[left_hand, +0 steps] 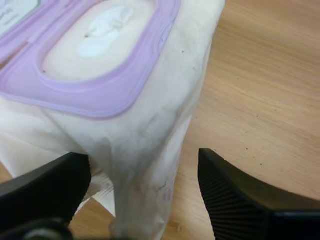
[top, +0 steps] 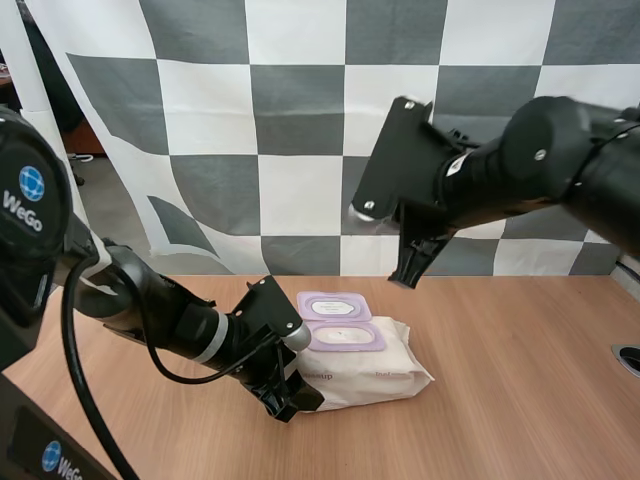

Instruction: Open the wet wipes lid

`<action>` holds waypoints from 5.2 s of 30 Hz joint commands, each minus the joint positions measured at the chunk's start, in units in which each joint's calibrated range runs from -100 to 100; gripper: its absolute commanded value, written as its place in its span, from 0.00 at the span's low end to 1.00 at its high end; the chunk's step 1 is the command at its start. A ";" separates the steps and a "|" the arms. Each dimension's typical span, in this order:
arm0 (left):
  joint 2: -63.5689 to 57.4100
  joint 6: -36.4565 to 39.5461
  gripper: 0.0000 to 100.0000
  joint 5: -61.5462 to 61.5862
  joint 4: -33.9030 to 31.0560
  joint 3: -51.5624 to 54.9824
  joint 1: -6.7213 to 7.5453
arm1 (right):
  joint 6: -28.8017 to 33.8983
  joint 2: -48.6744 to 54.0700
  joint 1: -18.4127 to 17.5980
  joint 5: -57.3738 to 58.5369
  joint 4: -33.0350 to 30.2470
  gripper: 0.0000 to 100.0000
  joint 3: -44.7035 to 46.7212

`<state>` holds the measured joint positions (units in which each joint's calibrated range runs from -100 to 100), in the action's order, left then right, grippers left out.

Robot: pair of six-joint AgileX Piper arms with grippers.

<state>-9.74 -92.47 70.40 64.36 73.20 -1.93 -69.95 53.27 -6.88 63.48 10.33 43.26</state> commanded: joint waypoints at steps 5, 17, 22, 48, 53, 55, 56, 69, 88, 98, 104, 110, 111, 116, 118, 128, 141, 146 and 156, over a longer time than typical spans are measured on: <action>-12.23 4.73 1.00 4.28 -3.77 -0.25 0.02 | 16.30 5.61 1.04 4.08 0.19 0.00 -8.86; -41.49 21.07 1.00 12.59 -15.66 -6.20 0.02 | 24.23 12.23 1.04 10.49 2.12 0.00 -11.02; -52.73 25.83 1.00 19.59 -15.92 -9.60 0.02 | 25.63 17.50 1.04 11.61 2.12 0.00 -11.02; -90.26 65.11 0.00 -18.47 -34.65 -19.66 1.07 | 35.37 41.21 2.17 -7.92 3.10 0.00 -3.01; -90.26 73.65 0.00 -24.56 -42.60 -18.80 1.07 | 36.22 42.96 2.17 -24.03 3.10 0.00 9.39; -90.26 72.94 0.00 -24.73 -43.33 -16.41 1.07 | 36.86 43.90 2.17 -31.12 3.33 0.00 14.96; -90.26 72.98 0.00 -25.24 -43.58 -14.84 1.07 | 37.45 44.24 2.17 -33.83 3.98 0.00 17.00; -90.26 81.19 0.00 -39.39 -43.59 10.91 1.07 | 39.65 46.73 2.17 -42.04 -1.49 0.00 38.46; -90.26 81.55 0.00 -44.48 -43.97 26.15 4.90 | 39.75 46.73 6.26 -40.15 -2.54 0.00 45.85; -90.26 87.07 0.00 -38.58 -43.97 26.80 3.79 | 39.75 46.73 6.49 -49.24 -2.66 0.00 56.74; -90.26 88.68 0.00 -37.93 -44.72 26.80 3.12 | 43.58 46.73 6.98 -44.80 -2.13 0.00 56.74; -90.26 93.17 0.00 -37.93 -48.85 26.80 2.26 | 45.72 46.73 7.41 -32.73 -2.25 0.00 56.74; -90.26 94.90 0.00 -38.30 -50.67 26.80 2.19 | 46.21 46.73 7.41 -31.60 -2.53 0.00 56.74; -90.26 98.46 0.00 -38.70 -54.48 26.80 1.78 | 46.49 46.73 7.41 -31.42 -2.64 0.00 56.74; -90.26 98.46 0.00 -38.70 -54.48 26.80 1.78 | 46.49 46.73 7.41 -31.14 -2.64 0.00 56.74; -90.26 98.38 0.00 -38.85 -54.73 26.80 1.78 | 46.27 46.73 7.41 -31.11 -3.03 0.00 56.74; -90.26 98.38 0.00 -39.74 -56.46 26.80 1.78 | 46.18 46.73 7.41 -30.96 -3.37 0.00 56.74; -90.26 98.38 0.00 -41.05 -56.46 26.80 1.78 | 46.18 46.73 7.41 -31.76 -3.35 0.00 56.74; -90.26 98.38 0.00 -41.05 -56.46 26.80 1.78 | 46.18 46.73 7.33 -31.76 -3.35 0.00 56.74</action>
<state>-100.00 5.93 29.35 7.83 100.00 -0.17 -23.71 100.00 0.50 31.62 6.98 100.00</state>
